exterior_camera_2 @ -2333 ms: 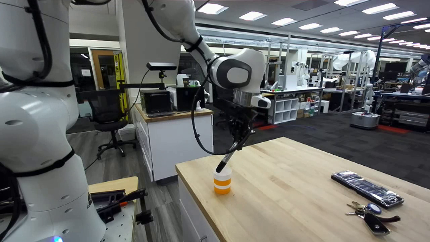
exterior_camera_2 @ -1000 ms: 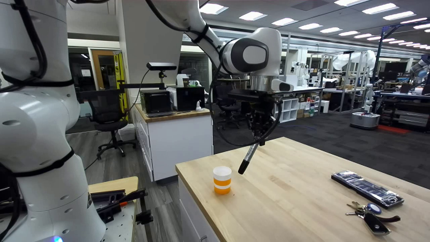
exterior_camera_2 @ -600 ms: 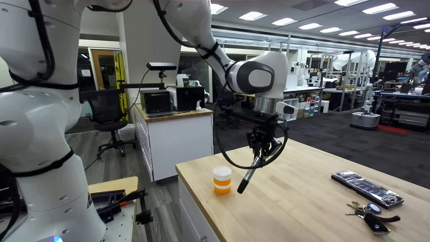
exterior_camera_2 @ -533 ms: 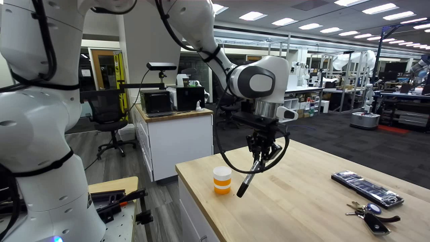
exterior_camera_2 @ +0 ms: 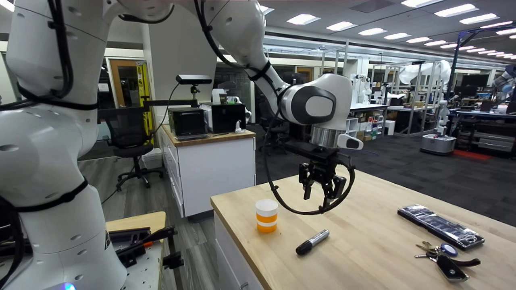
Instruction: Take the marker out of the white and orange mug
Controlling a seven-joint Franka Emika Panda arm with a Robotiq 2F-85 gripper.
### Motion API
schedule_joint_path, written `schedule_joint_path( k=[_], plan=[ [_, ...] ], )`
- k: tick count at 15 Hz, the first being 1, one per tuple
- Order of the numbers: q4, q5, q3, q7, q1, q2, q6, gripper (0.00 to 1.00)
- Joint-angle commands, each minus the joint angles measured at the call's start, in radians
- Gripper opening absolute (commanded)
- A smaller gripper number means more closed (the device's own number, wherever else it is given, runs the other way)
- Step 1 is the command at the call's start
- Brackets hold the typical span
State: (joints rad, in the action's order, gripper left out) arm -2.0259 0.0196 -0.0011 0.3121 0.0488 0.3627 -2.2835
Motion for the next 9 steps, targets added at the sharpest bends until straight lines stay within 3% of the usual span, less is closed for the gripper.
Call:
schedule_joint_path(
  k=[1,2,3,5,9],
  plan=[
    [-0.018,0.004,0.001,-0.012,0.012,-0.044,-0.004,0.98],
    [0.003,0.004,0.006,-0.004,0.008,-0.008,0.002,1.0],
    [0.003,0.004,0.005,-0.004,0.008,-0.01,0.002,0.89],
    [0.003,0.004,0.007,-0.004,0.008,-0.007,0.002,1.0],
    [0.003,0.004,0.007,-0.004,0.007,-0.005,0.002,1.0]
  ],
)
